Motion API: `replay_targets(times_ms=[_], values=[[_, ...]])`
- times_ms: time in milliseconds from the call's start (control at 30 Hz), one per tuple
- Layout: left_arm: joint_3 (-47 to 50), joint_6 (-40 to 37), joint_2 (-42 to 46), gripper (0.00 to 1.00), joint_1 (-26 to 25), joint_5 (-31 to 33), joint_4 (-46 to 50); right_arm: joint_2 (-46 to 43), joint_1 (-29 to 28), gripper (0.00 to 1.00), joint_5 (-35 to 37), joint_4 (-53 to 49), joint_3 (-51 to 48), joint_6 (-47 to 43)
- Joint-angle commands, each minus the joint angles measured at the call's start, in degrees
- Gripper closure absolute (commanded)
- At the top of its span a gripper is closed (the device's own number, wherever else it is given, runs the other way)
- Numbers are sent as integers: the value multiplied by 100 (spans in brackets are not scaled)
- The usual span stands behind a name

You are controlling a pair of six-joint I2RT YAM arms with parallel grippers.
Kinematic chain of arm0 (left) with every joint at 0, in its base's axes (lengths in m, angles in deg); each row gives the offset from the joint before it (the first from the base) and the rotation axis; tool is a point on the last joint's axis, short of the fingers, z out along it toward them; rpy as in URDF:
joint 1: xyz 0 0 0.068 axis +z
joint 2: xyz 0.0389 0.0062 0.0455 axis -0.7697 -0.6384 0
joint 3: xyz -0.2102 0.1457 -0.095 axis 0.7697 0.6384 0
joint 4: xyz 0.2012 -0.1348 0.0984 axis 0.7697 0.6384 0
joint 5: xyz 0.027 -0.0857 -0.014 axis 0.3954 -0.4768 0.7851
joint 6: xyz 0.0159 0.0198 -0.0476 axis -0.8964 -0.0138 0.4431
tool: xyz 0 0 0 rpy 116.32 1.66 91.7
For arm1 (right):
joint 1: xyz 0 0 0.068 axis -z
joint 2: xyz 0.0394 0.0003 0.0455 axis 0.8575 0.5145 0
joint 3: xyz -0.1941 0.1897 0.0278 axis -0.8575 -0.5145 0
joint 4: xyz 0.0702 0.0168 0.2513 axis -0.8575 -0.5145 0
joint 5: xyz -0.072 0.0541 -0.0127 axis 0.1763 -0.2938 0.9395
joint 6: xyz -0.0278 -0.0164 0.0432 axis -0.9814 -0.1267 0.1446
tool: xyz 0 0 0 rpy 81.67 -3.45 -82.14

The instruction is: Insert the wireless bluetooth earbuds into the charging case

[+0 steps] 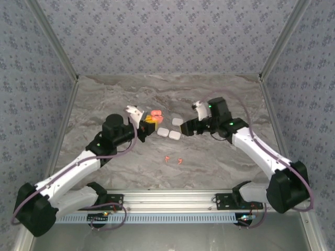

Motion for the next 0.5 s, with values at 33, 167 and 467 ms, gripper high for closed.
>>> replay_targets(times_ms=[33, 167, 467], values=[[172, -267, 594, 91, -20, 488, 185, 599, -598, 32, 283, -160, -65, -188], [198, -322, 909, 91, -9, 600, 514, 1194, -977, 37, 312, 128, -9, -247], [192, -294, 976, 91, 0, 613, 530, 2471, -1644, 46, 513, 304, 442, -317]])
